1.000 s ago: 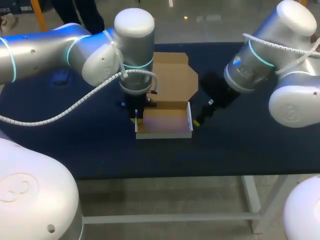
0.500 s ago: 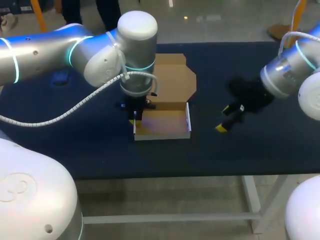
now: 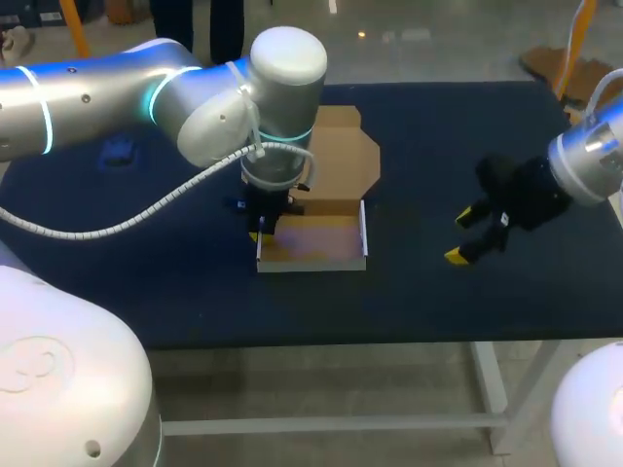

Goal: Assemble the packaging by folding the flat box into shape, placing the metal phone stand inside, and closing the box properly

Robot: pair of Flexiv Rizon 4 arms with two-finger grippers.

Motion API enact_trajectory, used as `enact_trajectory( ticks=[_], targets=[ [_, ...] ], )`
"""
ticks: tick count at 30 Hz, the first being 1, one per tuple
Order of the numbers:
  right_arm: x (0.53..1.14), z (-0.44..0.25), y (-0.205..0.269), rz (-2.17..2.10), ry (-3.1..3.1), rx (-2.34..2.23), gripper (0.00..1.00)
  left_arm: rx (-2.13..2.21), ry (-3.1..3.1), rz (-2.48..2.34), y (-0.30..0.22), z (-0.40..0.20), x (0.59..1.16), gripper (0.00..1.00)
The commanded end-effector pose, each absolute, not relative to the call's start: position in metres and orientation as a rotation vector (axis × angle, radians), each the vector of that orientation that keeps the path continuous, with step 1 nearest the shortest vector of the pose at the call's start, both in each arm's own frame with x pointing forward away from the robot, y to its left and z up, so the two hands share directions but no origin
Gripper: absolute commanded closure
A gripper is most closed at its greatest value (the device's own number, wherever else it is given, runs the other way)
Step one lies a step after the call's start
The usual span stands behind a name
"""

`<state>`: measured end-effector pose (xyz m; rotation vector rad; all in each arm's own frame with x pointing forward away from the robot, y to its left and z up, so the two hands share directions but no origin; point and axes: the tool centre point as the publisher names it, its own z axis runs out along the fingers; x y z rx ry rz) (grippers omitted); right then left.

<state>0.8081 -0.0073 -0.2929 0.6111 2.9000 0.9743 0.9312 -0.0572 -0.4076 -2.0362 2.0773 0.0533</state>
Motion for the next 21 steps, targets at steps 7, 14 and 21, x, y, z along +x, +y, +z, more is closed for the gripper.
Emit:
enact_trajectory(
  ticks=[7, 14, 21],
  targets=[
    [0.8, -0.294, -0.013, 0.991, 2.89, 0.603, 0.0, -1.934, 2.004, 0.185, -0.061, -0.412, 0.936, 1.0],
    [0.8, -0.294, -0.012, 0.984, 2.892, 0.604, 0.0, -1.908, 1.966, 0.238, -0.055, -0.413, 0.939, 1.0],
    [0.801, -0.294, -0.01, 0.98, 2.894, 0.607, 0.0, -1.945, 1.968, 0.211, -0.05, -0.412, 0.941, 1.0]
  ],
)
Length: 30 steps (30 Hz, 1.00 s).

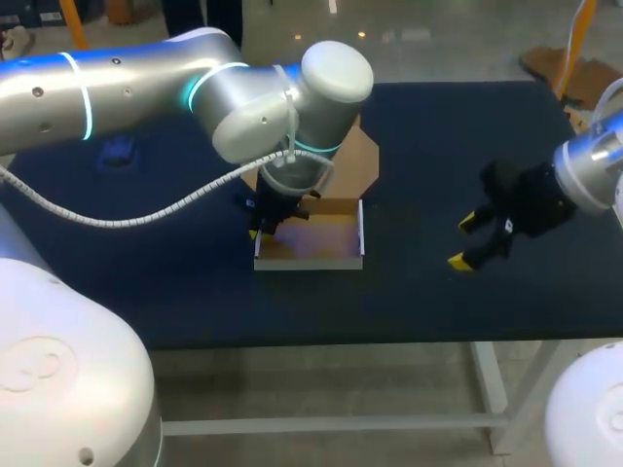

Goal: Assemble the packaging by folding the flat box into shape, placing the metal phone stand inside, and closing the box properly

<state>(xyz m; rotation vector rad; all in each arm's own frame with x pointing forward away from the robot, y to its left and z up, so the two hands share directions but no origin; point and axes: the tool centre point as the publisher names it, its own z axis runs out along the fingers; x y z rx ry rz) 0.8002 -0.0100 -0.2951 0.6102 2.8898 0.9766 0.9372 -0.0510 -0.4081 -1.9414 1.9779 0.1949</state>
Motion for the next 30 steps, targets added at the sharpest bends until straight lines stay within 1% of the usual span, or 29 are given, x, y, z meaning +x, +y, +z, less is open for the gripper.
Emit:
enact_trajectory(
  ticks=[1, 13, 14, 16, 17, 18, 21, 22, 25, 26, 27, 28, 30],
  targets=[
    [0.801, -0.294, -0.009, 0.979, 2.895, 0.606, 0.0, -1.963, 1.992, 0.188, -0.051, -0.411, 0.941, 1.0],
    [0.804, -0.294, -0.008, 0.967, 2.905, 0.615, 0.0, -2.073, 2.123, 0.005, -0.053, -0.403, 0.932, 1.0],
    [0.804, -0.294, -0.008, 0.967, 2.905, 0.616, 0.0, -2.075, 2.124, 0.001, -0.053, -0.403, 0.932, 0.95],
    [0.805, -0.294, -0.007, 0.965, 2.906, 0.618, 0.0, -2.092, 2.149, -0.019, -0.054, -0.403, 0.931, 0.93],
    [0.805, -0.294, -0.007, 0.964, 2.907, 0.619, 0.0, -2.096, 2.155, -0.026, -0.054, -0.402, 0.931, 0.88],
    [0.805, -0.294, -0.007, 0.964, 2.907, 0.62, 0.0, -2.097, 2.159, -0.033, -0.054, -0.402, 0.931, 0.79],
    [0.805, -0.294, -0.008, 0.965, 2.908, 0.624, 0.0, -2.101, 2.172, -0.058, -0.054, -0.402, 0.929, 0.7],
    [0.805, -0.294, -0.008, 0.965, 2.909, 0.625, 0.0, -2.104, 2.18, -0.077, -0.055, -0.402, 0.929, 0.6],
    [0.805, -0.294, -0.008, 0.964, 2.909, 0.627, 0.0, -2.097, 2.199, -0.114, -0.056, -0.4, 0.929, 0.49],
    [0.805, -0.294, -0.008, 0.963, 2.91, 0.627, 0.0, -2.095, 2.207, -0.125, -0.057, -0.4, 0.928, 0.39],
    [0.805, -0.294, -0.008, 0.963, 2.91, 0.628, 0.0, -2.092, 2.209, -0.136, -0.058, -0.399, 0.928, 0.24],
    [0.805, -0.294, -0.008, 0.962, 2.91, 0.629, 0.0, -2.091, 2.217, -0.154, -0.058, -0.398, 0.928, 0.16],
    [0.805, -0.294, -0.008, 0.963, 2.911, 0.631, 0.0, -2.09, 2.226, -0.2, -0.059, -0.393, 0.926, 0.03]
  ],
)
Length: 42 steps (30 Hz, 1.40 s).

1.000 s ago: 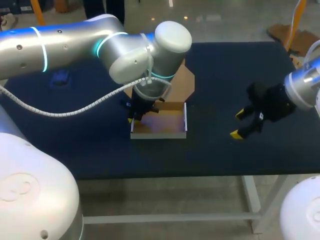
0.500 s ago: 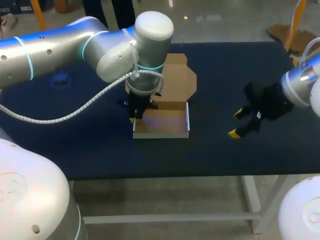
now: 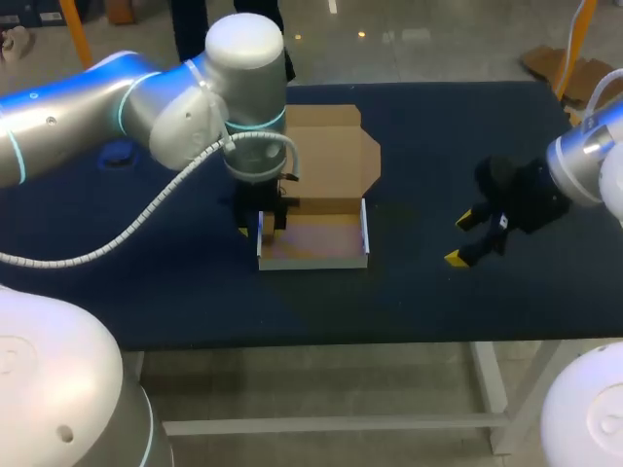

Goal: Assemble the packaging by folding the flat box into shape, placing the metal phone stand inside, and closing the box properly

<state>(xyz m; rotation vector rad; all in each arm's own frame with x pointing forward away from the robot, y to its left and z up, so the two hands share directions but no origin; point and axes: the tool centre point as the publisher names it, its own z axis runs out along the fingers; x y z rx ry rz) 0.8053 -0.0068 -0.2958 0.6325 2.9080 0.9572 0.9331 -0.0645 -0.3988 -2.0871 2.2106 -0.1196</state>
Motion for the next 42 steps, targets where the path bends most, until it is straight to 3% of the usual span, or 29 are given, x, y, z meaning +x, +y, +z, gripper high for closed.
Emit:
enact_trajectory(
  ticks=[1, 22, 42],
  targets=[
    [0.805, -0.294, -0.008, 0.964, 2.91, 0.632, 0.0, -2.084, 2.242, -0.23, -0.059, -0.39, 0.925, 0.0],
    [0.811, -0.292, -0.018, 1.001, 2.866, 0.735, 0.0, -1.748, 2.556, -0.974, -0.029, -0.292, 0.848, 0.0],
    [0.824, -0.282, -0.027, 0.967, 2.774, 1.061, 0.0, -1.721, 2.496, -1.044, 0.025, -0.249, 0.788, 0.0]
  ],
)
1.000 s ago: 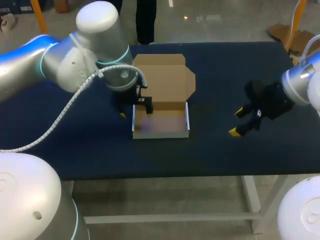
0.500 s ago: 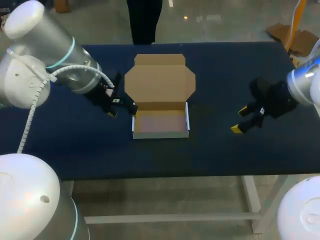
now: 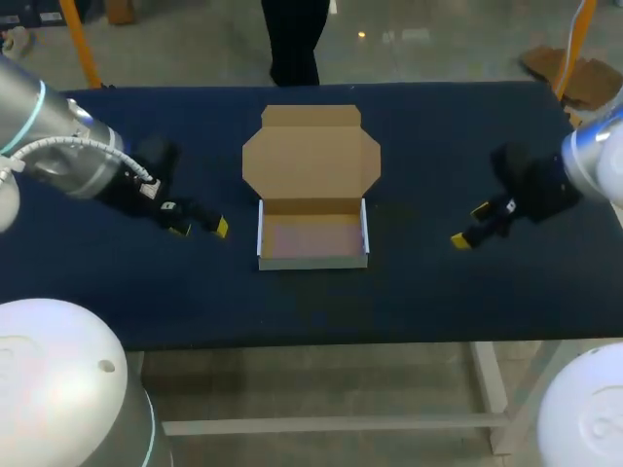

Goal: Assemble the packaging by folding the flat box into shape, placing the metal phone stand inside, and closing the box properly

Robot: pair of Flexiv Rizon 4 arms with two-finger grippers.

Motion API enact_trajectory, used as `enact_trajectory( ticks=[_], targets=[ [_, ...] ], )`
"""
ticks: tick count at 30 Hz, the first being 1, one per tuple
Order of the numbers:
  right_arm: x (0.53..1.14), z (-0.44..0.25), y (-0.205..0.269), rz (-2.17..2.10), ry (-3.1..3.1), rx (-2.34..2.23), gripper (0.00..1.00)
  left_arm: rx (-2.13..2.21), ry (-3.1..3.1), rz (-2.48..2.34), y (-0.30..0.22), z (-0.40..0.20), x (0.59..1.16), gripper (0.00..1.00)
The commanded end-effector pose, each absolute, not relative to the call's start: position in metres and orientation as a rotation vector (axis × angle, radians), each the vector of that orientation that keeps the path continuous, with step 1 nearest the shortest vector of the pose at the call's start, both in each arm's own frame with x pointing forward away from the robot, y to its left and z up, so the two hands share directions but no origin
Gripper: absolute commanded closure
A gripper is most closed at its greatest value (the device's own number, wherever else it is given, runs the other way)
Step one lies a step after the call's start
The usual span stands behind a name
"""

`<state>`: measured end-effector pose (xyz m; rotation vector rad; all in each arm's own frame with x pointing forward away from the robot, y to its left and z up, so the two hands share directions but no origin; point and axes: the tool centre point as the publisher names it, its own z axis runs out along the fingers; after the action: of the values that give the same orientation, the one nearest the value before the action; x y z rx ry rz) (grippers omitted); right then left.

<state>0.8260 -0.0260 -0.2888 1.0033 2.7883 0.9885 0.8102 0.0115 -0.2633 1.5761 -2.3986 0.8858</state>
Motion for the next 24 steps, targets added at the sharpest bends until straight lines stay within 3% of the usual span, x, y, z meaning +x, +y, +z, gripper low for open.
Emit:
enact_trajectory(
  ticks=[1, 24],
  targets=[
    [0.824, -0.279, -0.028, 0.964, 2.771, 1.1, 0.0, 1.67, -2.384, 0.985, 0.028, -0.246, 0.787, 0.0],
    [0.809, -0.234, -0.062, 0.698, 2.533, 1.812, 0.0, 2.156, -2.19, 0.65, 0.07, -0.186, 0.747, 0.0]
  ],
)
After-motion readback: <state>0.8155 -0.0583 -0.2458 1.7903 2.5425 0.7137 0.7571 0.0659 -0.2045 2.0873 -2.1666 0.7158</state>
